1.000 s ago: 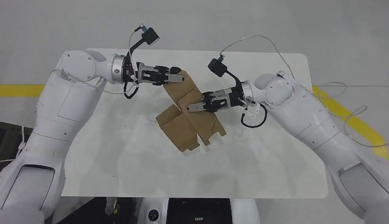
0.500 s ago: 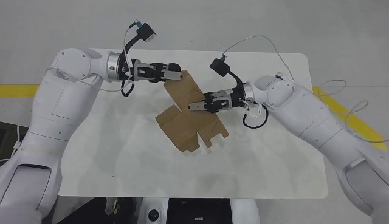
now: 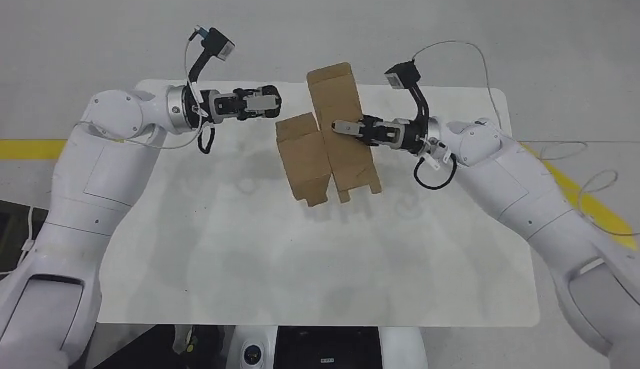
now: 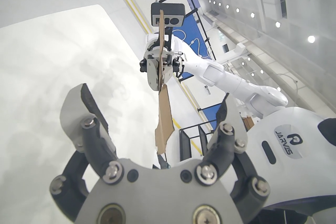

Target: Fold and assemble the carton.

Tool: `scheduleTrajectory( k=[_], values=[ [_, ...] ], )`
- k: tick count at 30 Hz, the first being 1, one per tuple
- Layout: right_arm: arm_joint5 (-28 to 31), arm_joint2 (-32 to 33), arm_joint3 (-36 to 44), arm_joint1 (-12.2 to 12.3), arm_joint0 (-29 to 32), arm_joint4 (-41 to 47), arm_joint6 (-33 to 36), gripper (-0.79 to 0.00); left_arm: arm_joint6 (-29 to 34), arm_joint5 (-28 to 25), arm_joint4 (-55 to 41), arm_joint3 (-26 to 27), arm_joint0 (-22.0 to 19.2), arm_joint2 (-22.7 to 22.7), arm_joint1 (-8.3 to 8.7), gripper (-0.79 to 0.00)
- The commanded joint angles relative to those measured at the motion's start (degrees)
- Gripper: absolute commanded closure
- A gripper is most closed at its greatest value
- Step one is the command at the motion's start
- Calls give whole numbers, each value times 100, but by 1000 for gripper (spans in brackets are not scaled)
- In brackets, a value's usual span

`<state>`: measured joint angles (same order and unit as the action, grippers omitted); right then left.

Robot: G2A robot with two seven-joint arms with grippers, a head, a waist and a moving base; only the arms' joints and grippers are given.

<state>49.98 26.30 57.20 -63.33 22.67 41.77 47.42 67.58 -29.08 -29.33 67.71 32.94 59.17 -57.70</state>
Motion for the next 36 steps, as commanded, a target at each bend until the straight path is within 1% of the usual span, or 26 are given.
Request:
scheduleTrajectory(
  k=[1, 3, 7, 16, 17, 19, 20, 22, 23, 24, 36],
  values=[
    [18, 102, -25, -21, 55, -82, -304, 0, -145, 22, 56, 46, 64, -27, -13, -785],
    [64, 204, -55, -47, 130, -191, -627, 0, -295, 86, 126, 109, 146, -60, -25, -785],
    [40, 320, -15, -118, 262, -360, -992, 0, -549, 270, 271, 252, 305, -135, -48, -785],
    [6, 505, -187, -324, 357, -708, -1429, 0, -805, 469, 503, 652, 654, -159, -56, -785],
    [12, 530, -224, -343, 364, -755, -1479, 0, -812, 492, 524, 686, 690, -147, -53, -773],
    [31, 584, -290, -375, 384, -839, -1549, 0, -801, 584, 533, 741, 742, -120, -46, -486],
    [36, 614, -324, -388, 396, -875, -1579, 0, -794, 625, 540, 762, 762, -104, -42, -366],
    [48, 674, -367, -409, 418, -946, -1607, 0, -779, 695, 539, 800, 796, -73, -36, -172],
    [50, 705, -384, -418, 429, -977, -1618, 0, -773, 721, 544, 816, 811, -57, -34, -25],
    [51, 735, -394, -426, 442, -1004, -1619, 0, -764, 740, 549, 829, 825, -42, -31, 0],
    [-9, 1087, -454, -491, 567, -1269, -1504, 0, -614, 970, 543, 804, 852, 4, -48, 0]
  ],
)
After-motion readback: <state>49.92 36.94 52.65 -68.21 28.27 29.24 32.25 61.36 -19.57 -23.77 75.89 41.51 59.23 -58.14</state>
